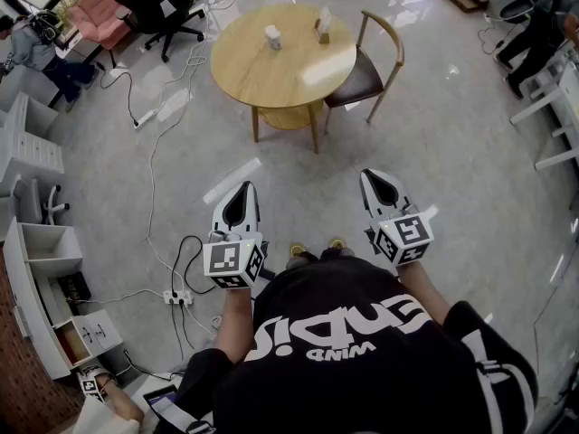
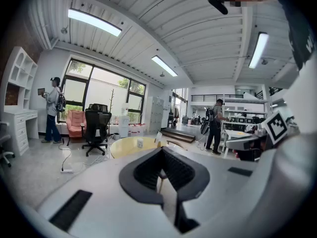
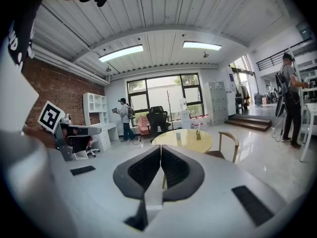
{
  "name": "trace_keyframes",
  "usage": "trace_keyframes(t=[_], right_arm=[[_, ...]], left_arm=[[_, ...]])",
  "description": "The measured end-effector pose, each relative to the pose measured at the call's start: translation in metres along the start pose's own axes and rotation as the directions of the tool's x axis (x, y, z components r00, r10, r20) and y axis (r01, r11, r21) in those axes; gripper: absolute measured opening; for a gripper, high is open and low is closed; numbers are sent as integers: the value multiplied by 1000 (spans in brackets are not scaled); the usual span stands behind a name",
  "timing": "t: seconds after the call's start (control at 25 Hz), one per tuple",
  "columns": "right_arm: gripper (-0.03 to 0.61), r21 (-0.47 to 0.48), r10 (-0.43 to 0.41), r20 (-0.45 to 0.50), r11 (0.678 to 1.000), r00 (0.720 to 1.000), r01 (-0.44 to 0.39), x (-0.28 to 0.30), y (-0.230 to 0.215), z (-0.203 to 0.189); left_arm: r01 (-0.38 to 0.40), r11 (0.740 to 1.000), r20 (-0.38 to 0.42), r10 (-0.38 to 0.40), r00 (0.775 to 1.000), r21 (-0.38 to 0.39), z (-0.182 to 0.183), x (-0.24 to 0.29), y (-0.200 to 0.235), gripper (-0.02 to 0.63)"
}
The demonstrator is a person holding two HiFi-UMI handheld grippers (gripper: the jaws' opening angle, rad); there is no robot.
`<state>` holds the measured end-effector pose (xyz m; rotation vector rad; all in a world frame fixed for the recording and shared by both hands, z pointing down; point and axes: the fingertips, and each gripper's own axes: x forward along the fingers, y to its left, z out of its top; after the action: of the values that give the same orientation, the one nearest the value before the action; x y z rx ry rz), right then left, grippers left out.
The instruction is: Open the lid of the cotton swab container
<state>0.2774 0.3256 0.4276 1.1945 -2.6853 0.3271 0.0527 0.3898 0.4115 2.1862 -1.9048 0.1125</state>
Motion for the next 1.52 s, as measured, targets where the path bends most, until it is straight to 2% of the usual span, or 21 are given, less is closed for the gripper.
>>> trace_keyframes(t=[0.36, 0.76, 1.2, 1.52], right_arm=[[3, 16, 10, 12, 1000, 1000, -10, 12, 8, 0], [3, -6, -46, 2, 999, 999, 46, 13, 22, -13], [3, 5, -75, 30, 997, 997, 75, 39, 15, -4], [3, 3, -64, 51, 998, 997, 64, 69, 8, 6]], left_arm=[[15, 1000, -8, -15, 1000, -14, -5, 6, 9, 9], [66, 998, -16, -66, 998, -16, -19, 19, 25, 9], [81, 997, -4, -81, 997, -14, -4, 40, 45, 9], [85, 996, 16, -85, 996, -8, 5, 62, 53, 9]])
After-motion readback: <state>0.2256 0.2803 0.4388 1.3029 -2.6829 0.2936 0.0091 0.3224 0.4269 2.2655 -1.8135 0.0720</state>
